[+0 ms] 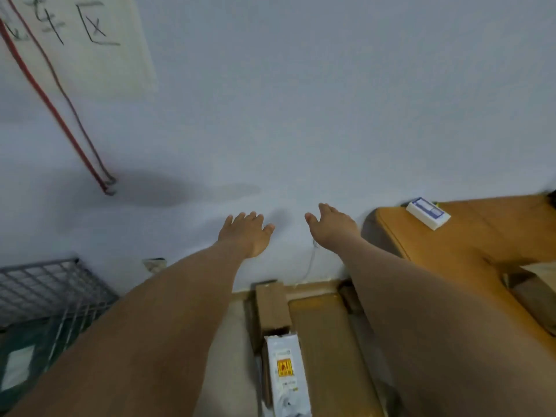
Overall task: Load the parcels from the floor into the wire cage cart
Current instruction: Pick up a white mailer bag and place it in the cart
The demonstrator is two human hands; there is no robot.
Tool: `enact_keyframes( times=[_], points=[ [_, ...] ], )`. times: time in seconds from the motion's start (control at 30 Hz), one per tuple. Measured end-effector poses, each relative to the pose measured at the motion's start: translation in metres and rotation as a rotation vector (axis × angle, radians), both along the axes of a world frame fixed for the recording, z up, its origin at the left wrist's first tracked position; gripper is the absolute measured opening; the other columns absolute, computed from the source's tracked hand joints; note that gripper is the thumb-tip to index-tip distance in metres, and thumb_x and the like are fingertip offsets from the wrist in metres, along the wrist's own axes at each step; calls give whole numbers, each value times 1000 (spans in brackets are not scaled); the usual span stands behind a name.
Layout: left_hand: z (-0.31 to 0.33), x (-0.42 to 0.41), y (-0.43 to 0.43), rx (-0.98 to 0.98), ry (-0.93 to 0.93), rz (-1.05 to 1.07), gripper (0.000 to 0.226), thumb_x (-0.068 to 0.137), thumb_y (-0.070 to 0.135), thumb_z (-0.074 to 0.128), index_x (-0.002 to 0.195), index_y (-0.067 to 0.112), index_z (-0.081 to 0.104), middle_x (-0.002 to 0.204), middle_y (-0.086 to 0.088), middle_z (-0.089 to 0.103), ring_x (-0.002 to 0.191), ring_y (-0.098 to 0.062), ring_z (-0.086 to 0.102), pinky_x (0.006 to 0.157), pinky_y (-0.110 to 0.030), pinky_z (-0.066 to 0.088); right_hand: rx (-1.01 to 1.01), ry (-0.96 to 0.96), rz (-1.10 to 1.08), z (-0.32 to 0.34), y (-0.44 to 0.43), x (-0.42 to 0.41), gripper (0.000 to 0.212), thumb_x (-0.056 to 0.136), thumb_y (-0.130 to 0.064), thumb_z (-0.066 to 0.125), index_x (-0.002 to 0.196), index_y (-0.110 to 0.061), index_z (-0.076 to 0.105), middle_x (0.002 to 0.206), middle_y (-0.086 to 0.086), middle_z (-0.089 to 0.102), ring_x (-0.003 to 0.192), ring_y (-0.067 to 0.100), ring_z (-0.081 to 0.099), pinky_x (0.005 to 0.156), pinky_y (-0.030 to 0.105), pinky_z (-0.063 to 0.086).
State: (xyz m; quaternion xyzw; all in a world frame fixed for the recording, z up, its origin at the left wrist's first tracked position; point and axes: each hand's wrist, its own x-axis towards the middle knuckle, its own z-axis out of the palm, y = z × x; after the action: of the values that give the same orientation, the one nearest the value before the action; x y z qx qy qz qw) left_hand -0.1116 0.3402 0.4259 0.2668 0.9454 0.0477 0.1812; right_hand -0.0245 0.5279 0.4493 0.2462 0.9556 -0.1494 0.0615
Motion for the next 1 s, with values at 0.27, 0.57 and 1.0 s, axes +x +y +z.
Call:
enact_keyframes(
  times=[0.27, 0.57, 1.0],
  points=[
    [-281, 86, 0, 164, -563, 492, 123, 76, 98, 16, 134, -3, 55, 144, -25, 55, 131, -43, 53, 113, -51, 40, -277, -404, -49, -278, 3, 56, 58, 107, -45, 24, 155, -16, 36, 161, 11, 34, 145, 39, 36, 117, 55, 34],
    [-460, 163, -1, 185, -922, 861, 65, 105, 49, 47, 150, 2, 44, 149, -16, 53, 124, -30, 58, 84, -25, 39, -693, -542, -371, -487, -24, 129, 66, 106, -47, 46, 158, -10, 28, 160, 14, 39, 143, 35, 43, 110, 42, 40],
    [-471, 146, 13, 607, -977, 1037, 27, 92, 17, 76, 116, 8, 69, 106, -12, 77, 90, -28, 75, 83, -49, 62, -962, -321, -607, -475, -24, 109, 39, 90, -25, 74, 124, -24, 54, 122, 0, 68, 107, 24, 68, 87, 42, 57]
  ],
)
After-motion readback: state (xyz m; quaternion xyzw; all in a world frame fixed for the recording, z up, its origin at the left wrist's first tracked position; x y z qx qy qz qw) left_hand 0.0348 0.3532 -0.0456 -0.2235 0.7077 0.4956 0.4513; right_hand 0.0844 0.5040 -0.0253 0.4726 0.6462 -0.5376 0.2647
